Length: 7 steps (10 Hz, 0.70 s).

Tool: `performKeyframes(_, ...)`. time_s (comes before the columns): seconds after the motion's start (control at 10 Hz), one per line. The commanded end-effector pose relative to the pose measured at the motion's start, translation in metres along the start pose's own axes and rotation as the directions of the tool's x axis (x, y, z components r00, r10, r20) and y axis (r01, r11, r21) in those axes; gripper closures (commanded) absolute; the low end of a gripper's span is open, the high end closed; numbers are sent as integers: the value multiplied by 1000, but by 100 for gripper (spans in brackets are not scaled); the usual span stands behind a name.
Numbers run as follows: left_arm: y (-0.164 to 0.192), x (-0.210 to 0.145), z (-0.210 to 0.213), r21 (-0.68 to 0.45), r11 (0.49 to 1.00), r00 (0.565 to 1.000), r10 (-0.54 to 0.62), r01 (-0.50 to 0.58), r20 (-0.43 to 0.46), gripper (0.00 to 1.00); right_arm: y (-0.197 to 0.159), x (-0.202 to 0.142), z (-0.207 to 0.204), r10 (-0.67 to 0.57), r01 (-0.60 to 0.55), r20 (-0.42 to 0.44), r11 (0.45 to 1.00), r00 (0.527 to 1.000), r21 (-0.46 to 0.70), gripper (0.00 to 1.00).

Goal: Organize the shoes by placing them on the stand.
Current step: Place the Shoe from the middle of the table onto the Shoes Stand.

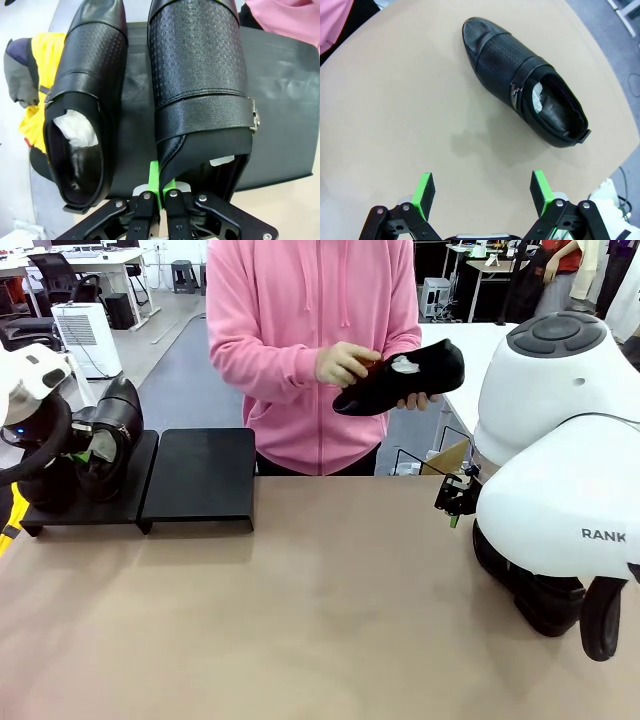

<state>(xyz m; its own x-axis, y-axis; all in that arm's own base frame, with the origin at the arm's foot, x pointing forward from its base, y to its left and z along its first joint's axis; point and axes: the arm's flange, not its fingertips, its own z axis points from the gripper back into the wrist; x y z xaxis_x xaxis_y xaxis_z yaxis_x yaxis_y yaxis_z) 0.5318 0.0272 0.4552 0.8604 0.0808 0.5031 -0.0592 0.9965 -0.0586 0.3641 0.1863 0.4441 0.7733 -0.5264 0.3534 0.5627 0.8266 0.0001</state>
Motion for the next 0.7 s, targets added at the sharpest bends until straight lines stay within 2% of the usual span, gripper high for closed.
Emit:
performKeyframes(0.0, 2, 5, -6, -18, 1000, 999, 25, -24, 30, 100, -1, 3, 0, 15, -15, 1, 1000, 1000, 15, 0)
performKeyframes(0.4, 8, 0, -15, -18, 998, 997, 65, -64, 30, 98, -1, 3, 0, 15, -15, 1, 1000, 1000, 15, 0)
performKeyframes(0.5, 8, -3, -15, -20, 998, 997, 66, -66, 30, 84, -1, 3, 0, 15, -15, 1, 1000, 1000, 15, 0)
performKeyframes(0.6, 9, -3, -14, -17, 998, 998, 62, -61, 34, 65, -1, 3, 0, 15, -15, 1, 1000, 1000, 15, 0)
